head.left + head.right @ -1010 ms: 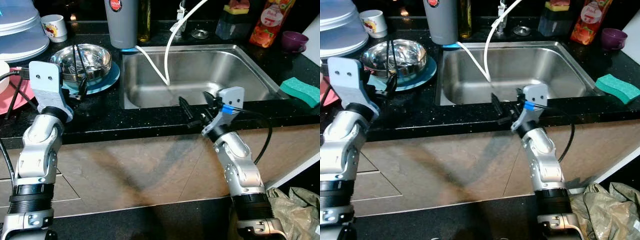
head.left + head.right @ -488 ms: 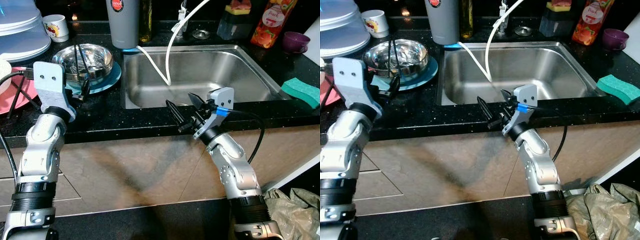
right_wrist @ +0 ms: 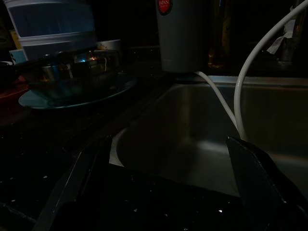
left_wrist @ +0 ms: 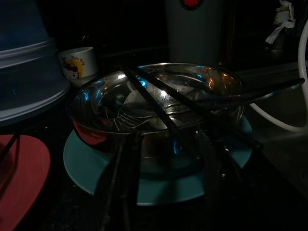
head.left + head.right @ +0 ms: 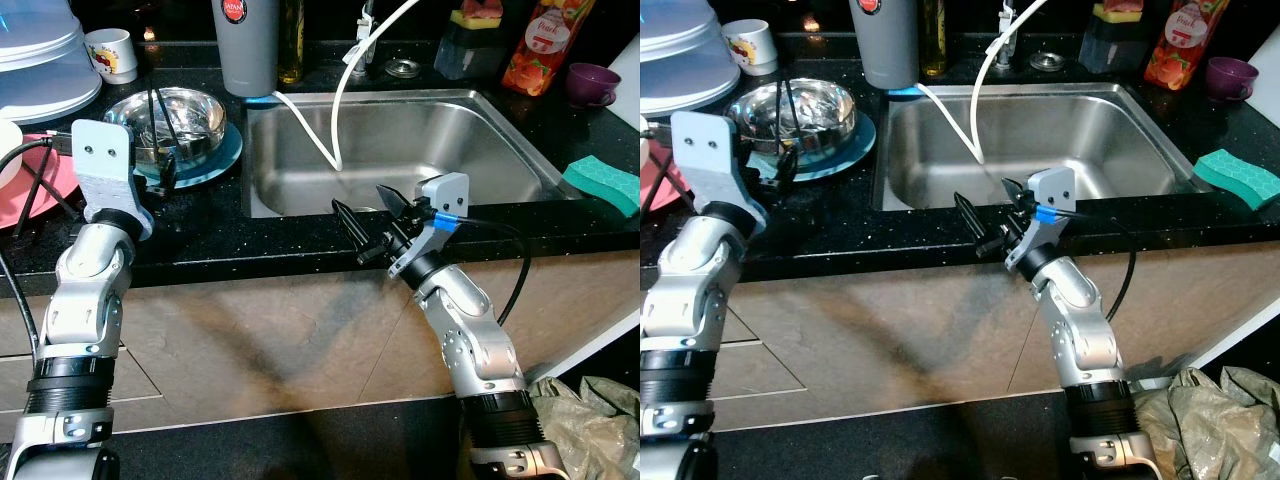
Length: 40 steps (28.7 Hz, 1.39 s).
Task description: Kitchen organization
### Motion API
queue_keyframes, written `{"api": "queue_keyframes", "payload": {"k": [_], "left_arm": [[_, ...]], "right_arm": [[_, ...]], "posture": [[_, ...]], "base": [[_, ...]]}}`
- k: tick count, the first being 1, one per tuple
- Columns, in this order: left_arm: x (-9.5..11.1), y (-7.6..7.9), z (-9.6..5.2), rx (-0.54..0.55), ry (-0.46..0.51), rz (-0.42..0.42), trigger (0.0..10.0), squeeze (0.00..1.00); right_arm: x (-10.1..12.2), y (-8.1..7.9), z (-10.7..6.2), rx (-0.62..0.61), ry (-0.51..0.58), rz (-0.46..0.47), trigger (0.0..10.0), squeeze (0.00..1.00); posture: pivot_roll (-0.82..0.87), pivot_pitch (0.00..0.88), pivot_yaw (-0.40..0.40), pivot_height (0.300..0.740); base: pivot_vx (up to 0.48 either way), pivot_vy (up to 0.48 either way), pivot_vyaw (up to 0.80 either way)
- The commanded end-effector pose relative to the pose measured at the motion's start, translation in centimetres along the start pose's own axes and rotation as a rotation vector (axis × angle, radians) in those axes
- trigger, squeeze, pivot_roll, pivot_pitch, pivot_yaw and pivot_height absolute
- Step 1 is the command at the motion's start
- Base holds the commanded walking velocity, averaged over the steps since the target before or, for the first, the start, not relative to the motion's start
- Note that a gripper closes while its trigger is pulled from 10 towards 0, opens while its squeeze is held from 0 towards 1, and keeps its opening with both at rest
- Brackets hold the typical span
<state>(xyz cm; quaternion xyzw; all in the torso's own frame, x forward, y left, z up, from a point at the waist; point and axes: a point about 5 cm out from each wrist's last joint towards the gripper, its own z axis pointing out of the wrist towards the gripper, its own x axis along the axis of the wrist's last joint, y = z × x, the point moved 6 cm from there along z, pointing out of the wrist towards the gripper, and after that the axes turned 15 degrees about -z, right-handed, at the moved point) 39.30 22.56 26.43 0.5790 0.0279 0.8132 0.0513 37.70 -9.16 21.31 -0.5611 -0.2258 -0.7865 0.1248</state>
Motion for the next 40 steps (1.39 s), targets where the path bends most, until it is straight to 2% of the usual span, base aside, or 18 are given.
{"api": "queue_keyframes", "payload": {"k": [1, 9, 10, 11, 12, 13, 14, 30, 36, 40], "left_arm": [[-0.2, -0.1, 0.2, 0.012, -0.005, 0.000, 10.0, 0.00], [-0.2, -0.5, 0.2, 0.025, -0.005, 0.001, 10.0, 0.00], [-0.2, -0.5, 0.2, 0.028, -0.004, 0.000, 8.8, 0.00], [-0.2, -0.5, 0.2, 0.028, -0.004, 0.000, 8.8, 0.00], [-0.2, -0.6, 0.3, 0.029, -0.003, -0.003, 1.5, 0.00], [-0.1, -0.6, 0.3, 0.030, -0.002, -0.005, 1.5, 0.00], [-0.1, -0.6, 0.3, 0.031, -0.001, -0.007, 0.0, 0.00], [0.3, -1.5, 0.2, 0.065, 0.012, 0.001, 0.0, 0.00], [1.3, -1.7, 0.1, 0.082, 0.060, -0.006, 0.0, 0.00], [3.1, -1.0, 0.3, 0.052, 0.144, -0.035, 0.0, 0.00]], "right_arm": [[0.2, 0.0, -0.3, 0.001, 0.002, 0.003, 10.0, 0.00], [0.2, 0.1, -0.3, -0.002, -0.001, 0.000, 10.0, 0.00], [0.2, 0.2, -0.3, -0.002, -0.001, 0.000, 10.0, 0.00], [0.2, 0.2, -0.3, -0.002, -0.001, 0.000, 10.0, 0.00], [0.2, 0.2, -0.3, -0.002, -0.001, 0.000, 10.0, 0.00], [0.2, 0.2, -0.3, -0.002, -0.001, -0.001, 10.0, 0.00], [0.2, 0.2, -0.3, -0.003, -0.001, -0.001, 10.0, 0.00], [0.2, 0.2, -0.2, -0.002, -0.003, -0.003, 10.0, 0.00], [0.2, 0.2, -0.2, -0.002, 0.000, -0.003, 10.0, 0.00], [0.4, 0.3, -0.2, -0.007, 0.007, -0.002, 10.0, 0.00]], "posture": [[0.01, 0.111, -0.027, 0.740], [0.01, 0.113, -0.030, 0.740], [0.01, 0.114, -0.030, 0.740], [0.01, 0.114, -0.030, 0.740], [0.01, 0.114, -0.030, 0.740], [0.01, 0.114, -0.030, 0.740], [0.01, 0.114, -0.030, 0.740], [0.01, 0.116, -0.031, 0.740], [0.01, 0.115, -0.030, 0.740], [0.01, 0.113, -0.030, 0.740]], "base": [[0.000, 0.000, 0.00], [0.000, 0.000, 0.00], [0.000, 0.000, 0.00], [0.000, 0.000, 0.00], [0.000, 0.000, 0.00], [0.000, 0.000, 0.00], [0.000, 0.000, 0.00], [0.000, 0.000, 0.00], [0.000, 0.000, 0.00], [0.000, 0.000, 0.00]]}}
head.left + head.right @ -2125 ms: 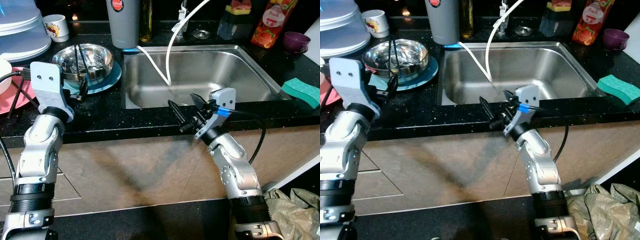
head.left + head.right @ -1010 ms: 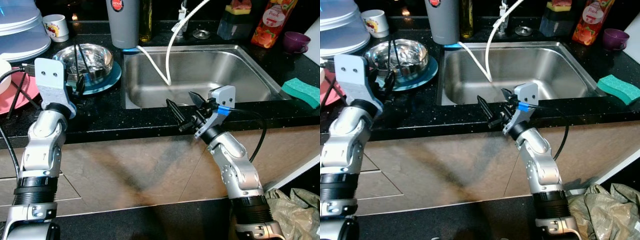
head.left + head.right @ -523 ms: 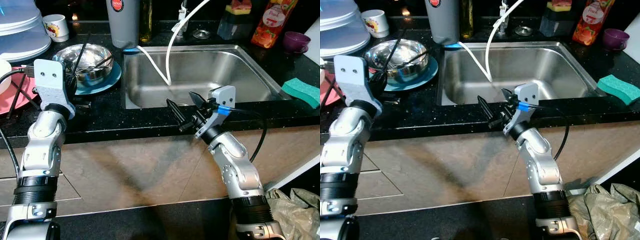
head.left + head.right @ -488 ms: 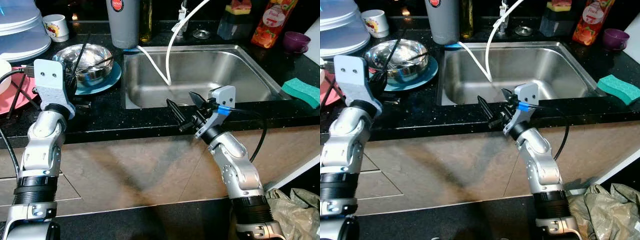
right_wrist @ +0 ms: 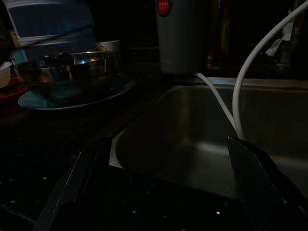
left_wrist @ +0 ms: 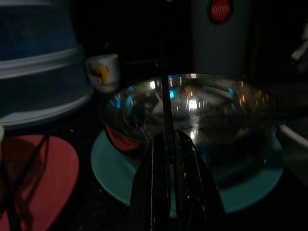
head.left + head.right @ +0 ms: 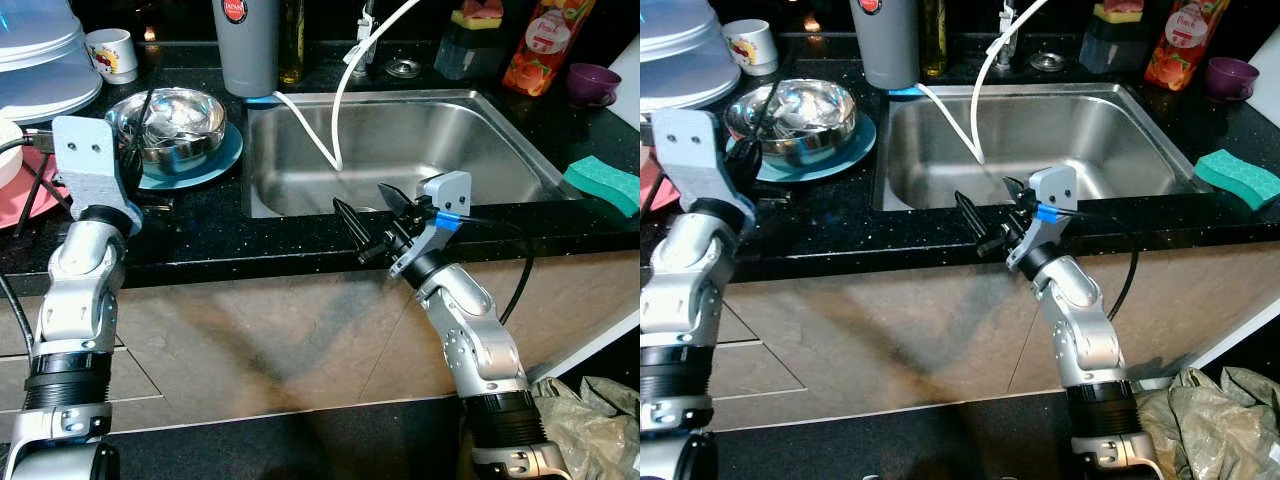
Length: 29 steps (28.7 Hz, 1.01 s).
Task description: Kitchen organization
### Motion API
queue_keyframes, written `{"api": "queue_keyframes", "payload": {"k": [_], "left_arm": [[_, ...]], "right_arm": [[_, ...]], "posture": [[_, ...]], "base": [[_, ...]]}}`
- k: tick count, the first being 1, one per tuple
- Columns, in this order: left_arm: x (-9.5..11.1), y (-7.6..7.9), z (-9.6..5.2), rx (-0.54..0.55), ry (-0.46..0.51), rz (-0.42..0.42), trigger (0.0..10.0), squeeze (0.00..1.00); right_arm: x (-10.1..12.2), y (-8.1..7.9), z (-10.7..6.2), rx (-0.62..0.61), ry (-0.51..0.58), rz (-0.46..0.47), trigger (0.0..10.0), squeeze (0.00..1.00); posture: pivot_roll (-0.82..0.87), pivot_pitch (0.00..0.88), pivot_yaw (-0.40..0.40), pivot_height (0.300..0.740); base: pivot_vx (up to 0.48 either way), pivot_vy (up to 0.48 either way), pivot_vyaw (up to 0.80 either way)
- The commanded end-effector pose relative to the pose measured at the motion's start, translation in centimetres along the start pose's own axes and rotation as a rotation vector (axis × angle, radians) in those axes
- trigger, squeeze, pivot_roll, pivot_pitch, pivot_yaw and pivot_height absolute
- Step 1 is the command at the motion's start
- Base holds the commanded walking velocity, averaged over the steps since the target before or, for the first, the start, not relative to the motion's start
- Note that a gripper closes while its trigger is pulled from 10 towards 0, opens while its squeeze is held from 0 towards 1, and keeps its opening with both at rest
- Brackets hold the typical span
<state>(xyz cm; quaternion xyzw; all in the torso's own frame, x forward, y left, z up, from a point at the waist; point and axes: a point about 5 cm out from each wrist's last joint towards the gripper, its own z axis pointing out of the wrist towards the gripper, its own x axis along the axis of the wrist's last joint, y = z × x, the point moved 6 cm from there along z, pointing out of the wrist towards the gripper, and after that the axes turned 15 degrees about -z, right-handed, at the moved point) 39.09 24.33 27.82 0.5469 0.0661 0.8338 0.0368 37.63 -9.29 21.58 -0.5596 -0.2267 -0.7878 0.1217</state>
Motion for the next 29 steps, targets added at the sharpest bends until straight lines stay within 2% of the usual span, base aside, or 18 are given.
{"api": "queue_keyframes", "payload": {"k": [1, 3, 4, 6, 7, 8, 11, 12, 13, 15, 17, 18, 19, 20, 23, 26, 28, 29], "left_arm": [[2.1, 1.0, 0.3, -0.038, 0.083, -0.035, 0.0, 0.00], [2.8, 1.7, 0.5, -0.066, 0.104, -0.066, 0.0, 0.00], [3.1, 3.1, 0.5, -0.130, 0.104, -0.104, 0.0, 0.00], [3.6, 6.4, 0.2, -0.310, 0.084, -0.230, 0.0, 0.00], [3.7, 7.8, -0.1, -0.387, 0.066, -0.312, 0.0, 0.00], [3.7, 8.4, -0.3, -0.427, 0.055, -0.363, 0.0, 0.00], [3.8, 8.9, -0.5, -0.461, 0.051, -0.399, 0.0, 0.00], [3.5, 9.6, -1.1, -0.519, 0.017, -0.427, 0.0, 0.00], [3.5, 9.6, -1.1, -0.519, 0.017, -0.427, 0.0, 0.00], [2.6, 10.9, -2.3, -0.619, -0.059, -0.462, 0.0, 0.00], [2.6, 10.9, -2.3, -0.619, -0.059, -0.462, 0.0, 0.00], [2.2, 10.6, -2.6, -0.614, -0.069, -0.481, 0.0, 0.00], [2.1, 10.4, -2.6, -0.600, -0.066, -0.488, 0.0, 0.00], [1.9, 10.0, -2.5, -0.583, -0.061, -0.503, 0.0, 0.00], [1.8, 9.7, -2.7, -0.587, -0.066, -0.537, 0.0, 0.00], [1.4, 10.6, -3.5, -0.642, -0.108, -0.567, 0.0, 0.00], [1.4, 10.6, -3.5, -0.642, -0.108, -0.567, 0.0, 0.00], [1.0, 12.3, -4.7, -0.730, -0.164, -0.599, 0.0, 0.00]], "right_arm": [[0.2, 0.3, -0.1, -0.007, 0.008, 0.003, 10.0, 0.00], [0.4, 0.3, -0.1, -0.010, 0.013, 0.002, 10.0, 0.00], [0.5, 0.5, 0.0, -0.016, 0.017, 0.001, 10.0, 0.00], [1.0, 0.9, 0.3, -0.046, 0.036, 0.015, 10.0, 0.00], [1.4, 1.3, 0.5, -0.072, 0.049, 0.033, 10.0, 0.00], [1.6, 1.5, 0.6, -0.089, 0.057, 0.046, 10.0, 0.00], [1.9, 1.8, 0.7, -0.111, 0.070, 0.065, 10.0, 0.00], [2.6, 2.3, 0.9, -0.150, 0.097, 0.112, 10.0, 0.00], [2.6, 2.3, 0.9, -0.150, 0.097, 0.112, 10.0, 0.00], [4.2, 2.7, 1.4, -0.194, 0.150, 0.190, 10.0, 0.00], [4.2, 2.7, 1.4, -0.194, 0.150, 0.190, 10.0, 0.00], [5.7, 2.5, 1.7, -0.202, 0.206, 0.278, 10.0, 0.71], [6.1, 2.4, 1.8, -0.200, 0.221, 0.307, 10.0, 0.71], [6.3, 2.2, 2.0, -0.195, 0.234, 0.343, 10.0, 1.00], [6.5, 2.0, 2.1, -0.186, 0.242, 0.378, 10.0, 1.00], [6.7, 1.3, 2.4, -0.160, 0.241, 0.427, 10.0, 1.00], [6.7, 1.3, 2.4, -0.160, 0.241, 0.427, 10.0, 1.00], [6.5, -0.3, 3.0, -0.095, 0.213, 0.472, 10.0, 1.00]], "posture": [[0.01, 0.113, -0.030, 0.740], [0.01, 0.113, -0.030, 0.740], [0.01, 0.110, -0.033, 0.740], [0.01, 0.107, -0.034, 0.740], [0.01, 0.105, -0.033, 0.740], [0.01, 0.105, -0.032, 0.740], [0.01, 0.103, -0.032, 0.740], [0.01, 0.102, -0.032, 0.740], [0.01, 0.102, -0.032, 0.740], [0.01, 0.097, -0.030, 0.740], [0.01, 0.097, -0.030, 0.740], [0.01, 0.093, -0.029, 0.740], [0.01, 0.092, -0.030, 0.740], [0.01, 0.092, -0.031, 0.740], [0.01, 0.090, -0.033, 0.740], [0.01, 0.087, -0.035, 0.740], [0.01, 0.087, -0.035, 0.740], [0.01, 0.081, -0.040, 0.740]], "base": [[0.000, 0.000, 0.00], [0.000, 0.000, 0.00], [0.000, 0.000, 0.00], [0.000, 0.000, 0.00], [0.000, 0.000, 0.00], [0.000, 0.000, 0.00], [0.000, 0.000, 0.00], [0.000, 0.000, 0.00], [0.000, 0.000, 0.00], [0.000, 0.000, 0.00], [0.000, 0.000, 0.00], [0.000, 0.000, 0.00], [0.000, 0.000, 0.00], [0.000, 0.000, 0.00], [0.000, 0.000, 0.00], [0.000, 0.000, 0.00], [0.000, 0.000, 0.00], [0.000, 0.000, 0.00]]}}
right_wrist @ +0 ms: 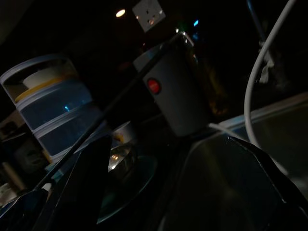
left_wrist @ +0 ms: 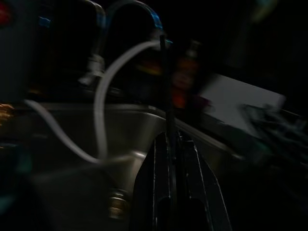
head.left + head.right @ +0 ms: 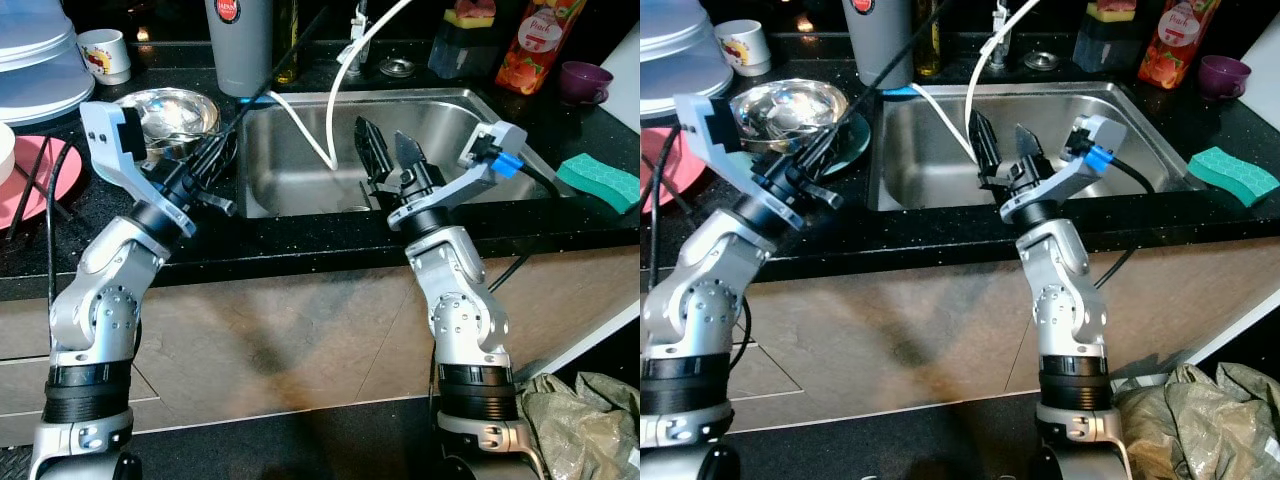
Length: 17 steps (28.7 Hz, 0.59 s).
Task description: Kitchen organization
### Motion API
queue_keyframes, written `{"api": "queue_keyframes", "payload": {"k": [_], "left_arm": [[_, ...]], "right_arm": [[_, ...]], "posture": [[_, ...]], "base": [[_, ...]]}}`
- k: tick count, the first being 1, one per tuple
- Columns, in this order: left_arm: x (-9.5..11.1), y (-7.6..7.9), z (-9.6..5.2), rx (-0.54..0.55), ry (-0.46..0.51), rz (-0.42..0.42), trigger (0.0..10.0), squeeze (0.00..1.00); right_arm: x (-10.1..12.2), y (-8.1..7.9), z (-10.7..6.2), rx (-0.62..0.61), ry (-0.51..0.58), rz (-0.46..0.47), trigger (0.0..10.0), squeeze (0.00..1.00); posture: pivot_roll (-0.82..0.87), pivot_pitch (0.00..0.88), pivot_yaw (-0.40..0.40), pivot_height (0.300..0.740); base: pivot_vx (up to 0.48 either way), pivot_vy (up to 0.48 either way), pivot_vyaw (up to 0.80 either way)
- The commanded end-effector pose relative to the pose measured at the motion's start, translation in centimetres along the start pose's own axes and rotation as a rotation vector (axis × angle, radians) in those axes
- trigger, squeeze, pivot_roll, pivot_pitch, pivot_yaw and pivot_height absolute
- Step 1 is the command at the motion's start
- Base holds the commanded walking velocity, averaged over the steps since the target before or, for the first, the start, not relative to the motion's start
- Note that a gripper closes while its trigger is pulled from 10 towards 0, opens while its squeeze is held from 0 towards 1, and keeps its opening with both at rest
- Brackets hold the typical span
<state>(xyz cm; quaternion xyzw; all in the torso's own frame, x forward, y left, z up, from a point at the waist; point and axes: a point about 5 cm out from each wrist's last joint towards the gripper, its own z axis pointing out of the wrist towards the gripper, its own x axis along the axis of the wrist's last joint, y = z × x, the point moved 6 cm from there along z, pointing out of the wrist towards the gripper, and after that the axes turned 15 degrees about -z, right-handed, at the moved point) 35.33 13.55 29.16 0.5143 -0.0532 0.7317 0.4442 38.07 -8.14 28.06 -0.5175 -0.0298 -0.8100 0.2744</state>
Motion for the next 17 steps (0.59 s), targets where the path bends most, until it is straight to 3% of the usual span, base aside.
{"api": "queue_keyframes", "payload": {"k": [1, 8, 9, 10, 11, 13, 14, 15, 17], "left_arm": [[-1.6, 1.8, 0.1, -0.085, -0.068, -0.047, 0.0, 0.00], [-2.6, 2.0, 0.2, -0.084, -0.106, -0.037, 0.0, 0.00], [-2.7, 1.9, 0.2, -0.074, -0.112, -0.026, 0.0, 0.00], [-2.7, 1.9, 0.2, -0.074, -0.112, -0.026, 0.0, 0.00], [-2.7, 1.9, 0.3, -0.073, -0.115, -0.025, 0.0, 0.00], [-3.1, 2.2, 0.3, -0.089, -0.139, -0.024, 0.0, 0.00], [-3.2, 2.4, 0.3, -0.098, -0.149, -0.027, 0.0, 0.00], [-3.3, 2.5, 0.2, -0.099, -0.151, -0.030, 0.0, 0.00], [-3.3, 2.6, 0.2, -0.099, -0.150, -0.036, 0.0, 0.00]], "right_arm": [[-0.2, -1.4, 0.3, 0.054, -0.022, 0.053, 10.0, 1.00], [0.3, -2.2, 0.8, 0.072, -0.022, 0.106, 10.0, 1.00], [0.4, -2.2, 1.0, 0.069, -0.024, 0.084, 10.0, 0.82], [0.4, -2.2, 1.0, 0.069, -0.024, 0.084, 10.0, 0.82], [0.6, -2.1, 1.1, 0.069, -0.022, 0.029, 10.0, 0.00], [1.0, -2.9, 1.3, 0.125, -0.008, -0.272, 10.0, 0.00], [1.0, -3.5, 1.2, 0.163, -0.005, -0.367, 10.0, 0.00], [1.2, -3.9, 1.2, 0.178, 0.003, -0.379, 10.0, 0.00], [1.6, -3.9, 1.3, 0.170, 0.011, -0.310, 10.0, 0.00]], "posture": [[0.01, 0.081, -0.040, 0.740], [0.00, 0.076, -0.037, 0.740], [0.00, 0.079, -0.036, 0.740], [0.00, 0.079, -0.036, 0.740], [0.00, 0.082, -0.036, 0.740], [0.00, 0.085, -0.035, 0.740], [0.00, 0.085, -0.035, 0.740], [0.00, 0.088, -0.035, 0.740], [0.00, 0.088, -0.036, 0.740]], "base": [[0.000, 0.000, 0.00], [0.000, 0.000, 0.00], [0.000, 0.000, 0.00], [0.000, 0.000, 0.00], [0.000, 0.000, 0.00], [0.000, 0.000, 0.00], [0.000, 0.000, 0.00], [0.000, 0.000, 0.00], [0.000, 0.000, 0.00]]}}
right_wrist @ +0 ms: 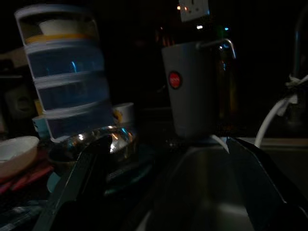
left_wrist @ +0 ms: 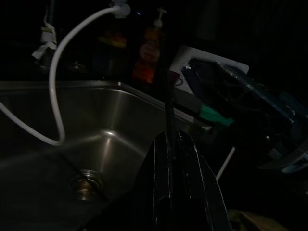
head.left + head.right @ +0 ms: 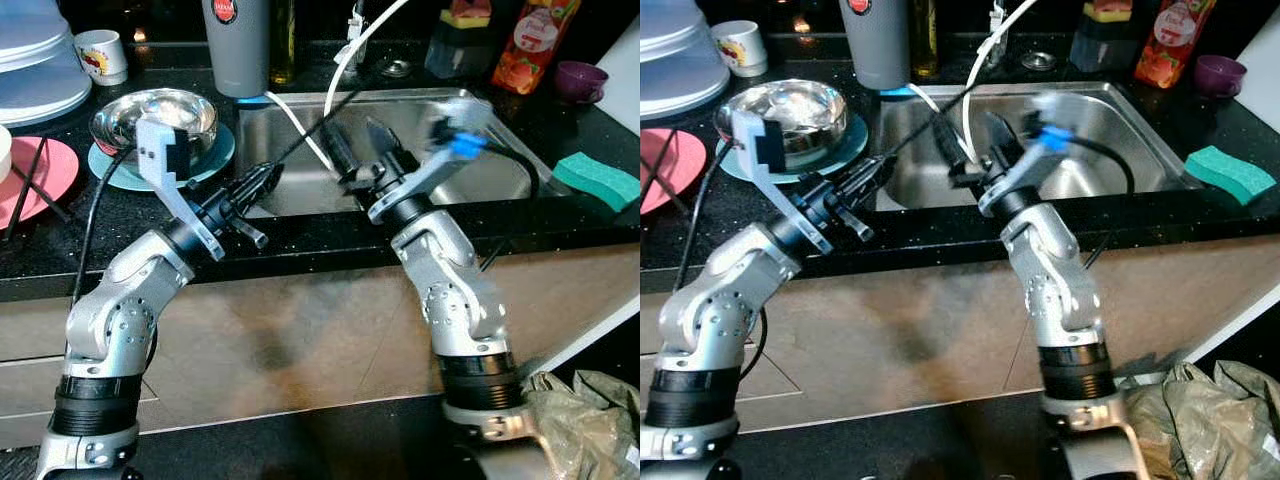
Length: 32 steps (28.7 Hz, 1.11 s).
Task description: Kitchen organization
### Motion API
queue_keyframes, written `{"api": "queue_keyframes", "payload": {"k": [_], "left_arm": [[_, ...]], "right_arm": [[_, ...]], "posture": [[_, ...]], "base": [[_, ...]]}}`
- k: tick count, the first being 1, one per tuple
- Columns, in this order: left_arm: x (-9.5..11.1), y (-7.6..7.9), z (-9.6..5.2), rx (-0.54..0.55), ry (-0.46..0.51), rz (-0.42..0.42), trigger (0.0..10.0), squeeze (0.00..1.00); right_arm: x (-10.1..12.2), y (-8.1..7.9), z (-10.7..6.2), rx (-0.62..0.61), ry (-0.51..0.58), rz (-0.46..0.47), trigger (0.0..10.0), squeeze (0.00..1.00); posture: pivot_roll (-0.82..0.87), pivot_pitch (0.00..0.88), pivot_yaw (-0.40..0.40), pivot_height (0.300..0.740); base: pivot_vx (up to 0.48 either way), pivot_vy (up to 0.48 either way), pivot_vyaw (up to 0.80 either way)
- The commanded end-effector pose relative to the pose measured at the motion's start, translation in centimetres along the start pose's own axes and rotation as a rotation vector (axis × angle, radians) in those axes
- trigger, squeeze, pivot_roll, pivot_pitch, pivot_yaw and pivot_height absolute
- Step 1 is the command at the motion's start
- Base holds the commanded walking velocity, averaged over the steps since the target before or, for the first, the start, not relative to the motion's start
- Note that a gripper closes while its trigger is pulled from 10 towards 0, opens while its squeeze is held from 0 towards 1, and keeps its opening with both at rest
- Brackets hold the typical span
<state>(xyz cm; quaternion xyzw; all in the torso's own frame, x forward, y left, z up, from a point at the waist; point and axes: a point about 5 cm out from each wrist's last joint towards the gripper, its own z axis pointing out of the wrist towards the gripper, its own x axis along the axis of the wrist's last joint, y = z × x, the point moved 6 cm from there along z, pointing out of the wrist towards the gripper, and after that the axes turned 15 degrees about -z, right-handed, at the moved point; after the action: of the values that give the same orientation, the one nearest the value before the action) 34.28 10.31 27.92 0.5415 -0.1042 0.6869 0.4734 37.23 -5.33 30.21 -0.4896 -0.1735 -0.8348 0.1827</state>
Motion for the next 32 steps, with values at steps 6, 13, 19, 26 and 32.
{"api": "queue_keyframes", "payload": {"k": [6, 13, 19, 26, 32], "left_arm": [[-0.5, 1.2, -0.1, -0.050, -0.022, -0.030, 0.0, 0.00], [-0.9, 1.7, -0.1, -0.069, -0.028, -0.041, 0.0, 0.00], [-0.7, 2.0, 0.0, -0.084, -0.020, -0.051, 0.0, 0.00], [-0.6, 2.1, -0.2, -0.086, -0.020, -0.057, 0.0, 0.00], [-0.7, 2.1, -0.2, -0.087, -0.026, -0.063, 0.0, 0.00]], "right_arm": [[0.4, 0.4, 0.1, -0.024, 0.004, 0.090, 10.0, 0.00], [0.1, 0.6, 0.1, -0.050, 0.006, 0.216, 10.0, 0.00], [-0.3, 0.6, 0.1, -0.067, -0.004, 0.343, 10.0, 0.00], [0.0, 1.7, 0.0, -0.115, 0.020, 0.454, 0.0, 0.00], [0.0, 2.1, 0.0, -0.122, 0.021, 0.461, 0.0, 0.00]], "posture": [[0.00, 0.092, -0.039, 0.740], [0.00, 0.095, -0.039, 0.740], [0.00, 0.095, -0.038, 0.740], [0.00, 0.097, -0.039, 0.740], [0.00, 0.096, -0.039, 0.740]], "base": [[0.000, 0.000, 0.00], [0.000, 0.000, 0.00], [0.000, 0.000, 0.00], [0.000, 0.000, 0.00], [0.000, 0.000, 0.00]]}}
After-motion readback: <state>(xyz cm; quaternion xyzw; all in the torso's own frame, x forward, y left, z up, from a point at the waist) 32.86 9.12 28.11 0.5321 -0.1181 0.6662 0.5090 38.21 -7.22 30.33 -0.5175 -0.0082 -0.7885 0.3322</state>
